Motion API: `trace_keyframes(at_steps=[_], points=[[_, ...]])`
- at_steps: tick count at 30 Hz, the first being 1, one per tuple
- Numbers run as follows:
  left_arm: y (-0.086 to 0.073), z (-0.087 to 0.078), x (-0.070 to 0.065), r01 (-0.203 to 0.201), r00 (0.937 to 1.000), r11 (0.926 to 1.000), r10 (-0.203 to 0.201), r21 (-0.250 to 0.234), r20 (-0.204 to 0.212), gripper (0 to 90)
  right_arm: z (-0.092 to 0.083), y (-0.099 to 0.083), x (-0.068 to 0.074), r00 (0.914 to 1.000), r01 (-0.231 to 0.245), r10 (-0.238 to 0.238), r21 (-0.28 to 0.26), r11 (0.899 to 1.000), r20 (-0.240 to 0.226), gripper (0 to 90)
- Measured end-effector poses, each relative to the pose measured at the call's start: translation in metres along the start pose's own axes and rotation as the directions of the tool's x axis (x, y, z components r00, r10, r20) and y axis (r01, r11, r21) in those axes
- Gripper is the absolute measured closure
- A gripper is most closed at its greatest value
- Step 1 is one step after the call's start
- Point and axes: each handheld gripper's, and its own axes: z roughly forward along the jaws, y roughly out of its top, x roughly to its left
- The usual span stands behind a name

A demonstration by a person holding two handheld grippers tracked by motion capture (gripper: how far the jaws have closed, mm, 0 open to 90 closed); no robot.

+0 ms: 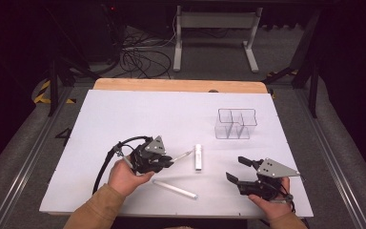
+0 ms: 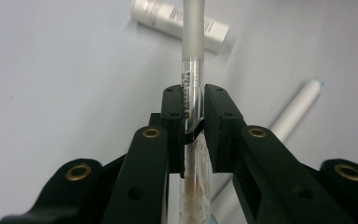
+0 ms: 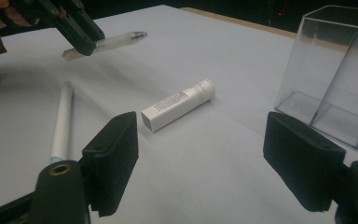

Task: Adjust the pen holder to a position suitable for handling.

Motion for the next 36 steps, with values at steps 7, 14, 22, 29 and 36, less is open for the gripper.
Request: trace_keyframes(at_steps=[7,14,22,29,36], points=[[-0.012,-0.011,0.002,0.065,0.997,0.9755,-0.055,-0.21,0.054,79.3,-0.001,0.004,0.003,0.9999,0.005,-0.005,-0.022,1.0,-0.013,27.0],[-0.025,-0.013,0.004,0.112,0.9914,0.9338,-0.081,-0.34,0.103,79.2,-0.002,0.007,0.005,0.9997,0.008,-0.009,-0.036,0.999,-0.023,27.0],[-0.037,-0.007,0.001,0.099,0.9932,0.8832,-0.06,-0.458,0.1,79.2,-0.001,0.009,0.008,0.9993,0.011,-0.012,-0.04,0.999,-0.036,27.1],[-0.043,-0.007,-0.002,0.066,0.9964,0.8508,-0.028,-0.521,0.08,79.2,0.0,0.012,0.01,0.9987,0.015,-0.017,-0.045,0.999,-0.047,27.5],[-0.044,-0.009,-0.003,0.071,0.9958,0.8402,-0.028,-0.538,0.087,79.1,0.002,0.016,0.012,0.9982,0.02,-0.023,-0.045,0.999,-0.056,28.1]])
